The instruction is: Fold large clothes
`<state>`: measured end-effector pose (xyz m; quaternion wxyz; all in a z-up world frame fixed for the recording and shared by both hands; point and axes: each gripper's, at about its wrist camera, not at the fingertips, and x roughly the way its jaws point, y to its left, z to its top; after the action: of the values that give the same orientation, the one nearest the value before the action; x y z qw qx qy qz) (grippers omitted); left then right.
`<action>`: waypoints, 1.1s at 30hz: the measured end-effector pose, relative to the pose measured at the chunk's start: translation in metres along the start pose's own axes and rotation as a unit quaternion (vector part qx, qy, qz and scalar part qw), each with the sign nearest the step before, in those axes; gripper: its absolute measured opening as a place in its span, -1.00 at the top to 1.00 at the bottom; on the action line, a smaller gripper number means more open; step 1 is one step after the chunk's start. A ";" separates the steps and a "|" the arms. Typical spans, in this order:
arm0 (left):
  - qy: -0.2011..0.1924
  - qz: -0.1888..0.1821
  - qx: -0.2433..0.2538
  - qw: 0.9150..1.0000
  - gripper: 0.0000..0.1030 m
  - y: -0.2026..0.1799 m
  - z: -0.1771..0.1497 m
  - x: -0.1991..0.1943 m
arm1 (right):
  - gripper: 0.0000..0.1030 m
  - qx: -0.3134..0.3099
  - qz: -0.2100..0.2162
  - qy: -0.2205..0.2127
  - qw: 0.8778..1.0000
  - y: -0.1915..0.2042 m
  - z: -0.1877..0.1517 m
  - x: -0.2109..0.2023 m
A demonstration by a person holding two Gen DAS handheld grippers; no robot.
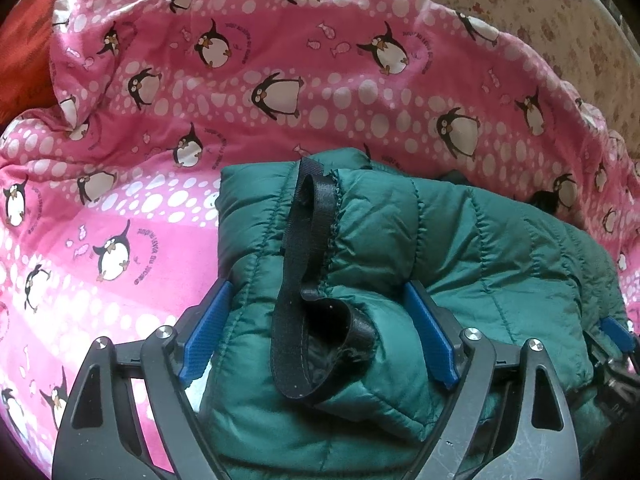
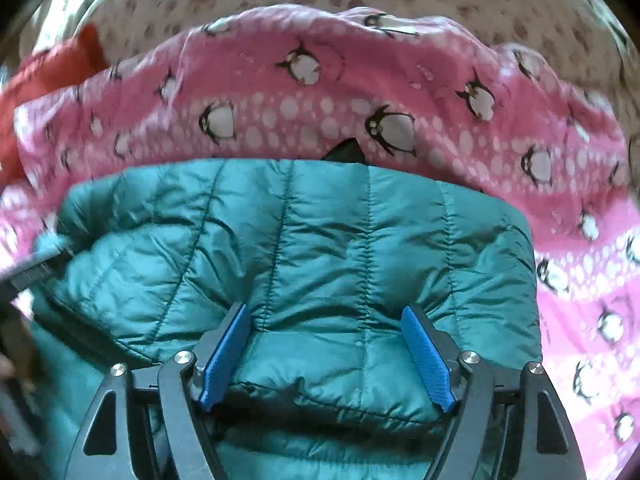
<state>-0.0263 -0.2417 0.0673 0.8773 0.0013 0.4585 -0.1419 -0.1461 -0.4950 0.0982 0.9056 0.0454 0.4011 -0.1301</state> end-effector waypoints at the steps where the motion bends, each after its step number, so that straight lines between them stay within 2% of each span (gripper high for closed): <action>1: 0.000 -0.002 -0.001 1.000 -0.68 0.001 -0.001 -0.004 | -0.47 0.009 0.006 0.004 1.000 -0.003 0.003 -0.004; 4: -0.015 -0.008 -0.004 1.000 -0.68 0.010 -0.002 -0.024 | -0.46 0.040 0.034 -0.011 0.999 -0.018 0.003 -0.032; 7: -0.036 -0.005 0.008 0.999 -0.68 0.012 -0.005 -0.047 | -0.46 0.042 0.030 -0.029 0.998 -0.032 -0.003 -0.062; 15: -0.059 0.008 0.059 0.996 -0.68 0.018 -0.040 -0.106 | -0.46 0.076 0.040 -0.007 0.996 -0.065 -0.045 -0.103; 20: -0.058 0.008 0.076 0.995 -0.68 0.026 -0.071 -0.133 | -0.46 0.075 0.039 0.005 0.996 -0.072 -0.077 -0.125; 25: -0.056 0.003 0.068 0.996 -0.68 0.038 -0.101 -0.155 | -0.46 0.072 0.043 0.013 0.996 -0.070 -0.110 -0.140; 33: -0.040 0.007 0.062 0.997 -0.68 0.052 -0.136 -0.169 | -0.46 0.069 0.047 0.033 0.996 -0.070 -0.158 -0.154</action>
<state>-0.2141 -0.1314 0.1176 0.8940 0.0528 0.4137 -0.1638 -0.3768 -0.5019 0.1071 0.8917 0.1311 0.4183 -0.1129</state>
